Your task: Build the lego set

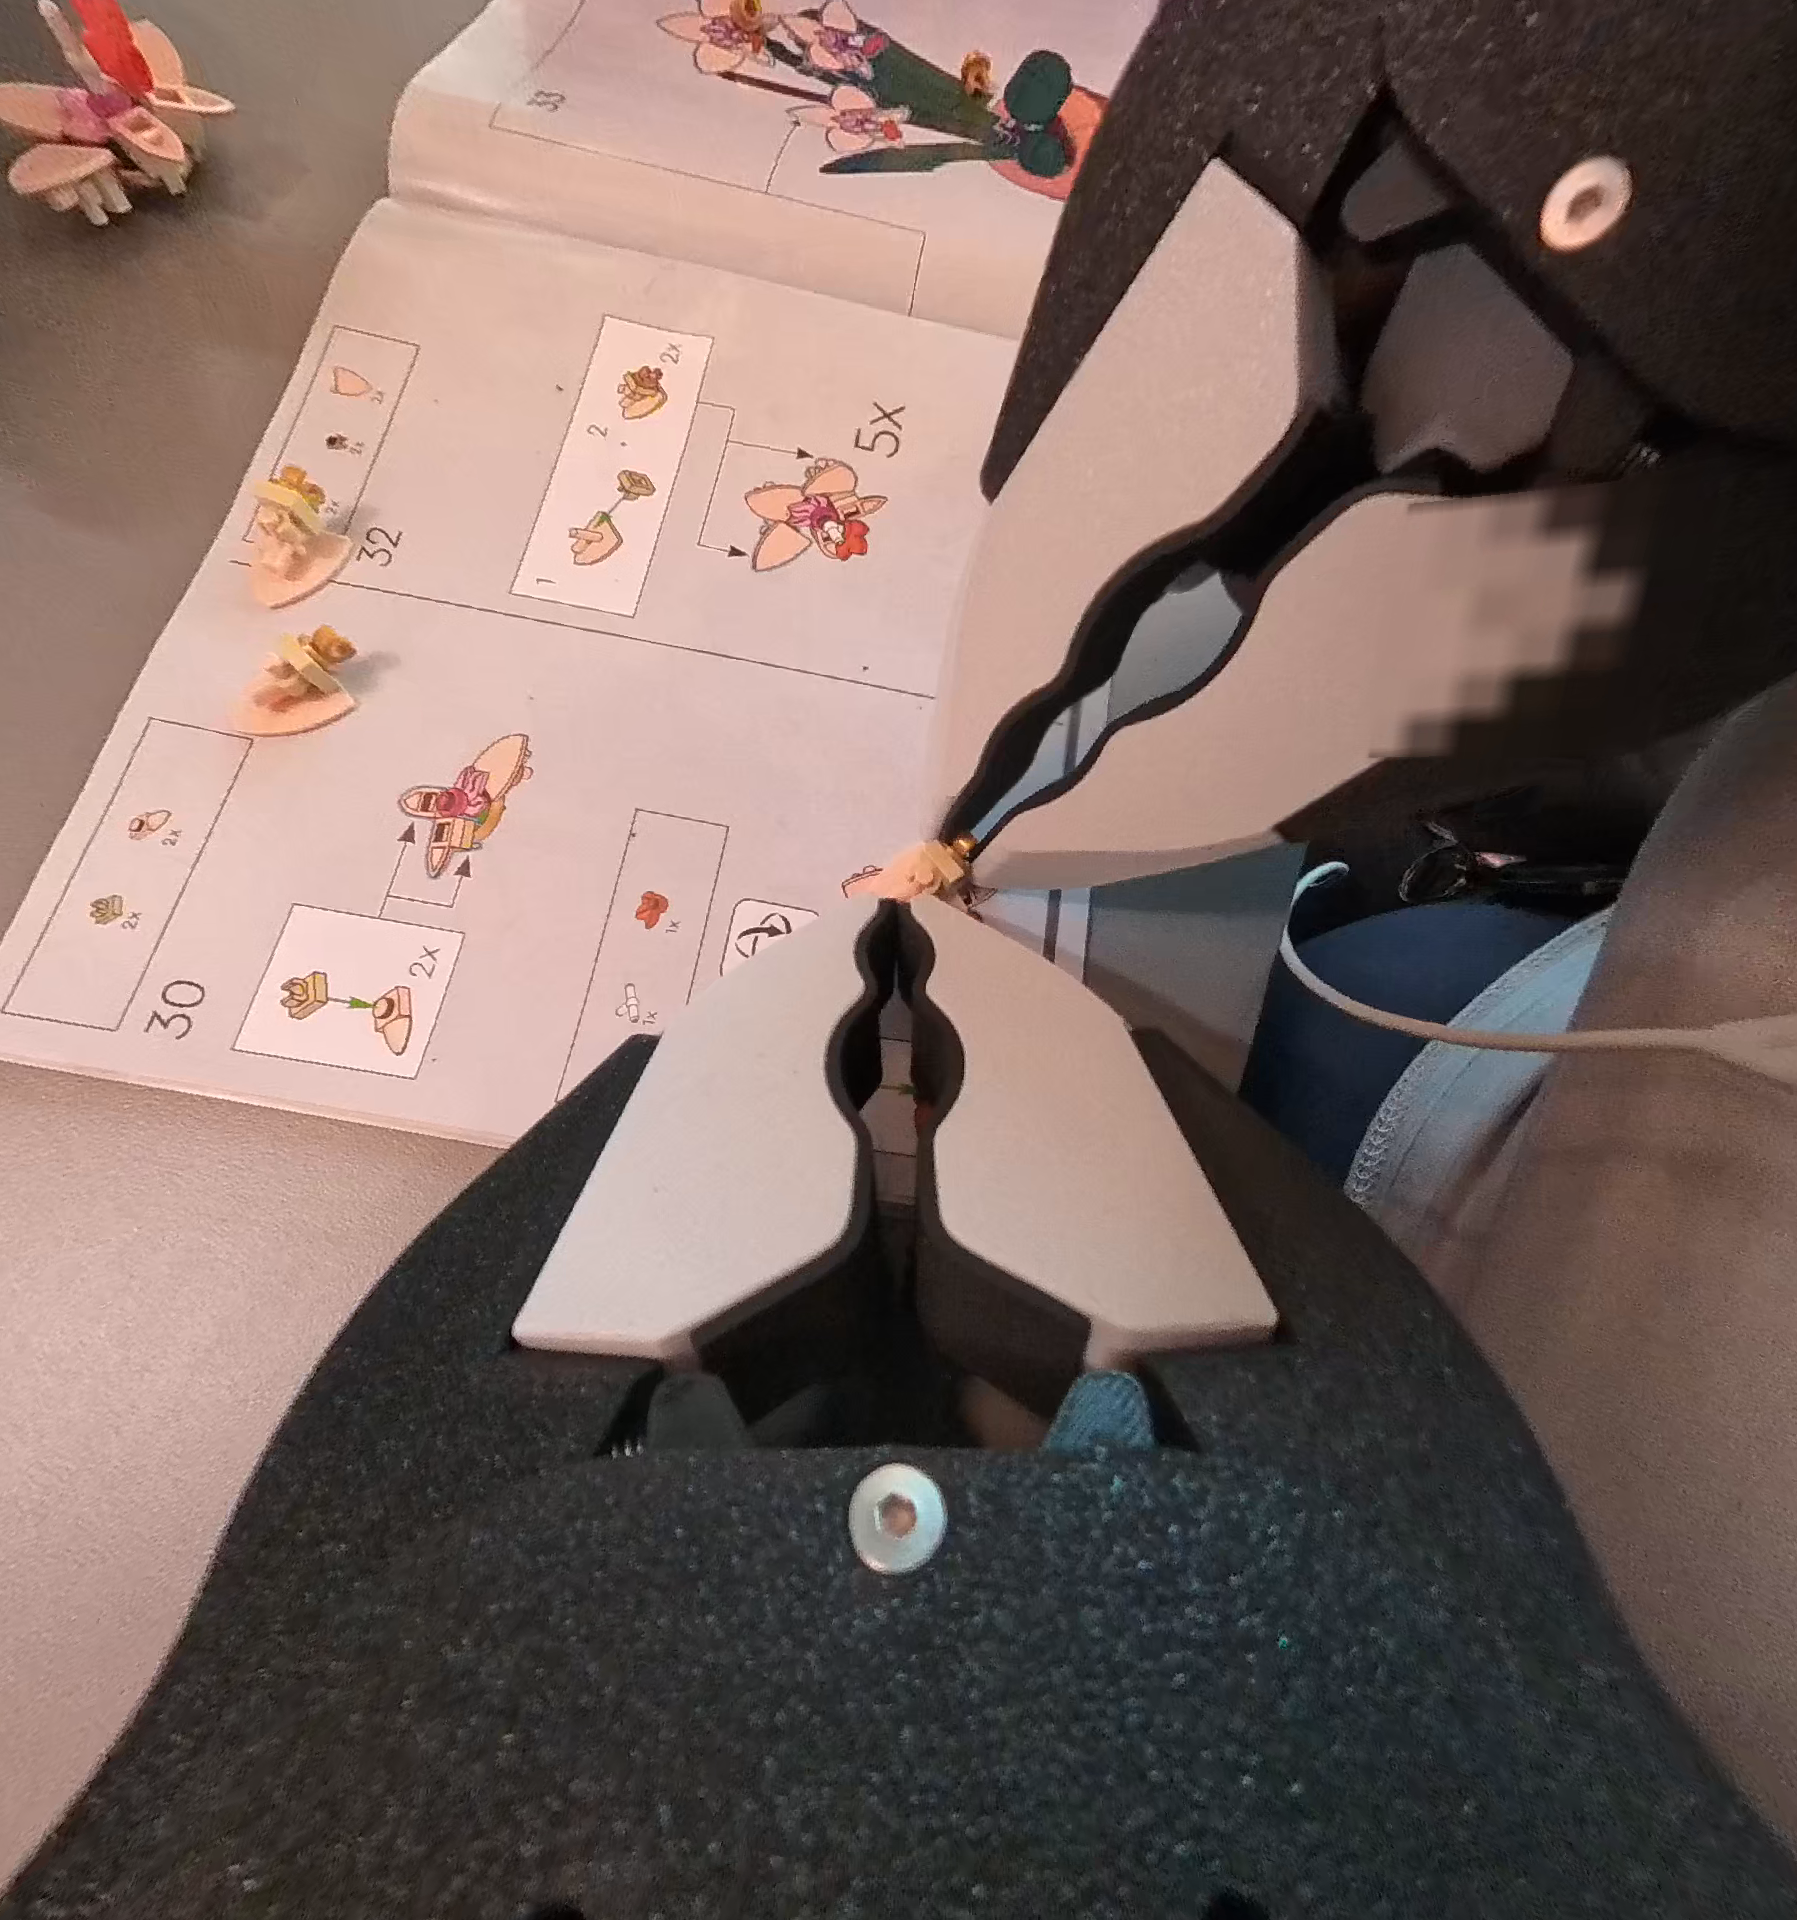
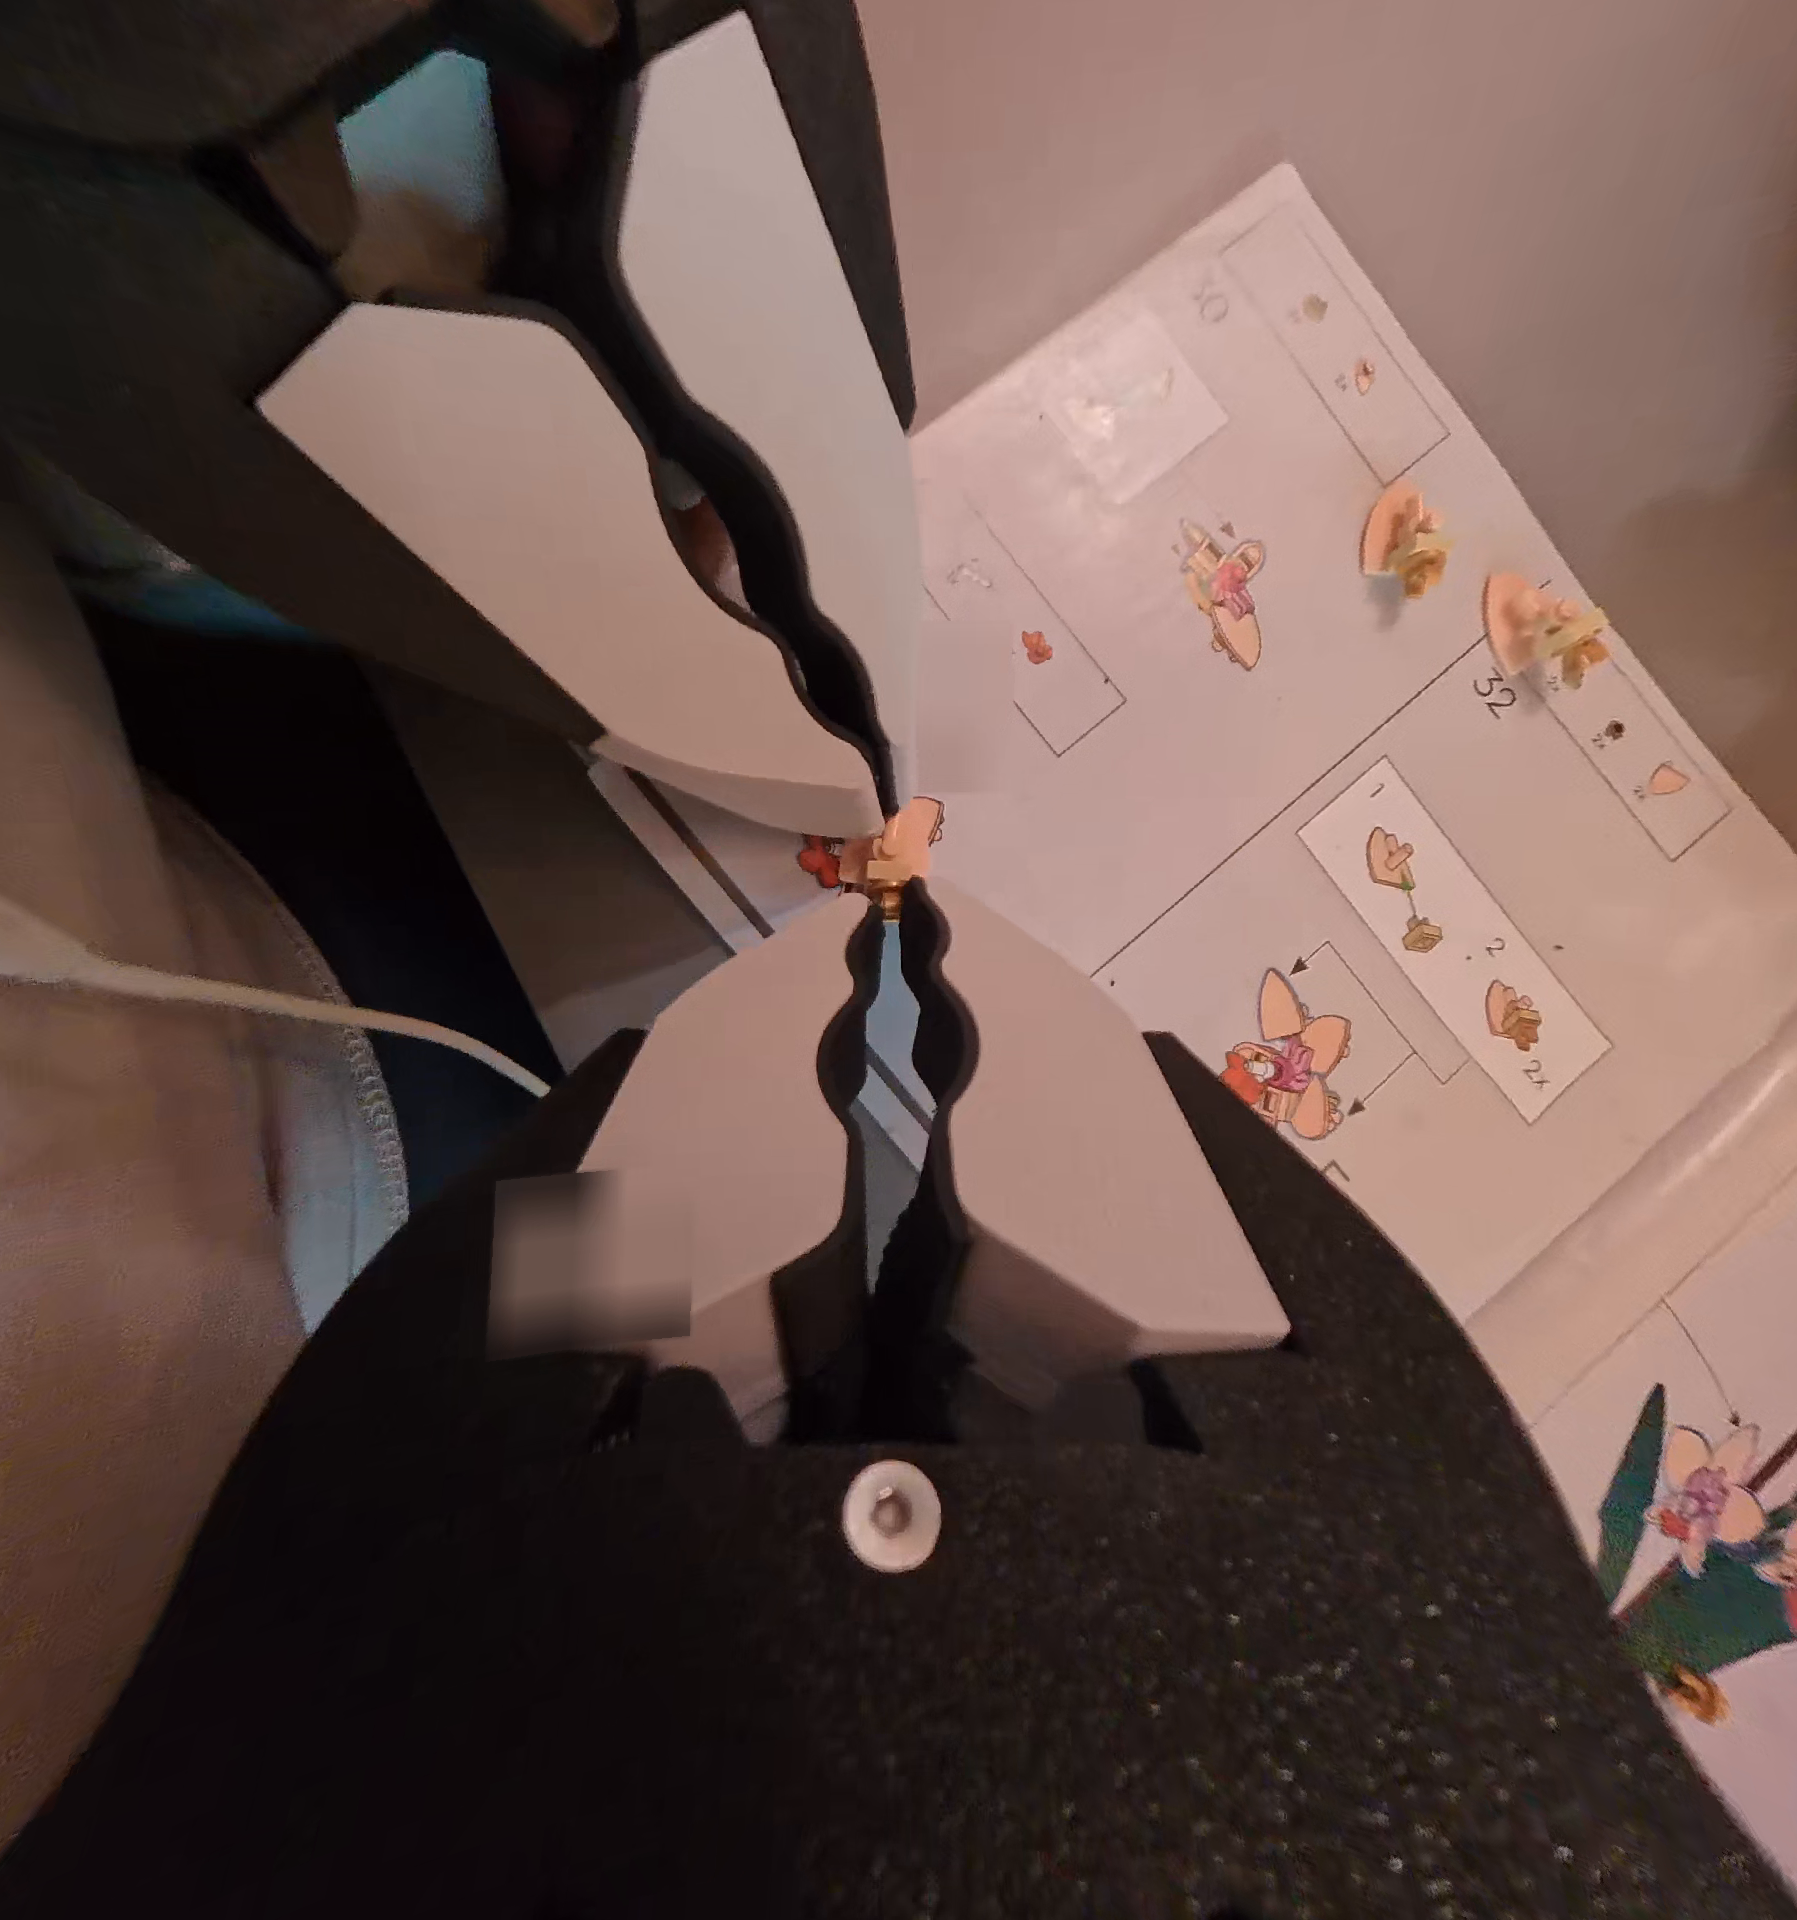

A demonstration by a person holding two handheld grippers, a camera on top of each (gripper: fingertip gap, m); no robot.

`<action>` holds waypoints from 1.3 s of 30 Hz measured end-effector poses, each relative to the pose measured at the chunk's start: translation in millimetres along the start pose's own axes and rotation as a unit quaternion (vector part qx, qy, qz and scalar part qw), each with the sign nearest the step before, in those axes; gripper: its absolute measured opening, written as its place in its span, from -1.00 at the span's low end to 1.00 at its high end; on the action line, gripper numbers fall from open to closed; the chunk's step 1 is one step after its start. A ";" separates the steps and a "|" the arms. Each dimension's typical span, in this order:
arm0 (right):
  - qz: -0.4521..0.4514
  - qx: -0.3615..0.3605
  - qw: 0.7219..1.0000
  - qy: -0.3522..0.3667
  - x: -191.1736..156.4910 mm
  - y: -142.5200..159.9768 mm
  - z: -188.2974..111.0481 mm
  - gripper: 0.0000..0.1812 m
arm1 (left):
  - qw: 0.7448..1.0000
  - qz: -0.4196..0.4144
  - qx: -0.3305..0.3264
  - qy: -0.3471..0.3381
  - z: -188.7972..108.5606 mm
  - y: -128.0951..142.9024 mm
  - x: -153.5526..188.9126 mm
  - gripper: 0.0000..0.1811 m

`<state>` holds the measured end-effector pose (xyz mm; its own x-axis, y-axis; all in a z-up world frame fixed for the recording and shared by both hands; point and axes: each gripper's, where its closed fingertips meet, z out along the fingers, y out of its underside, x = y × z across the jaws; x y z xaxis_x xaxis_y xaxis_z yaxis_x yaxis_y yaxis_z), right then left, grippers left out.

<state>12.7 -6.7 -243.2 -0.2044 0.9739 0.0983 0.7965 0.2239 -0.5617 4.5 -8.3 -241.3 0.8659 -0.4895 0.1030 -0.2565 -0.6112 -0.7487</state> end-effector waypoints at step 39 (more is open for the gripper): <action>0.065 0.128 0.988 -0.049 5.8 -3.0 -0.2 -0.98 | 0.998 0.031 0.001 -0.048 0.8 -1.3 -5.6 -1.00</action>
<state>9.2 -1.7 -240.7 -0.1750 0.9827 -0.0612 0.6518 0.0690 -0.7552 0.3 -4.3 -241.4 0.8856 -0.4643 -0.0072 -0.3101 -0.5798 -0.7535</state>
